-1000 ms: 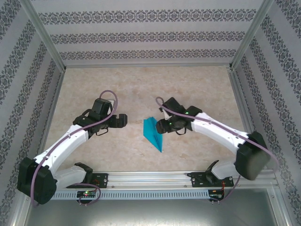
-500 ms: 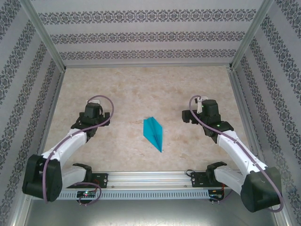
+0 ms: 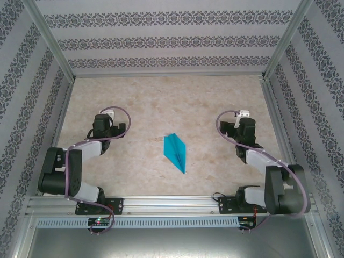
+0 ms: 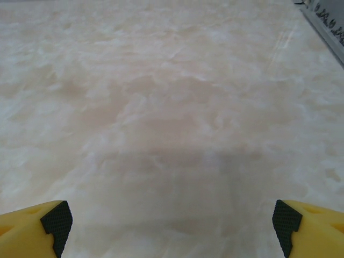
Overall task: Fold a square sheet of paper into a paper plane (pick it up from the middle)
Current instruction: Reset both arms
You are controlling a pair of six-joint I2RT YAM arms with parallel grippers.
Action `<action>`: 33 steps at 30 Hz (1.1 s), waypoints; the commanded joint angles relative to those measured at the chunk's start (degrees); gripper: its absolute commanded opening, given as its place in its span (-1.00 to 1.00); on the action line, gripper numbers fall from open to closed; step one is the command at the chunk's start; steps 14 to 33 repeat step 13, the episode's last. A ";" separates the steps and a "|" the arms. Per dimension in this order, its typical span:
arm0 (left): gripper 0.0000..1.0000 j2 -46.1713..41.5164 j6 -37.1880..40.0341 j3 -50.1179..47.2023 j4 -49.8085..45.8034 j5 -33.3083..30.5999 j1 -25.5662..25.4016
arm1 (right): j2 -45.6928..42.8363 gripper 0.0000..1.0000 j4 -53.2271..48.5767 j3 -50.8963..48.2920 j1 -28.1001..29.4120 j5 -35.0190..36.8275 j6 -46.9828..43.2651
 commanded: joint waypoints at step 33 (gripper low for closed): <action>1.00 3.63 0.54 0.35 12.38 6.16 1.90 | 7.70 0.95 17.55 -0.05 -2.95 -7.53 0.10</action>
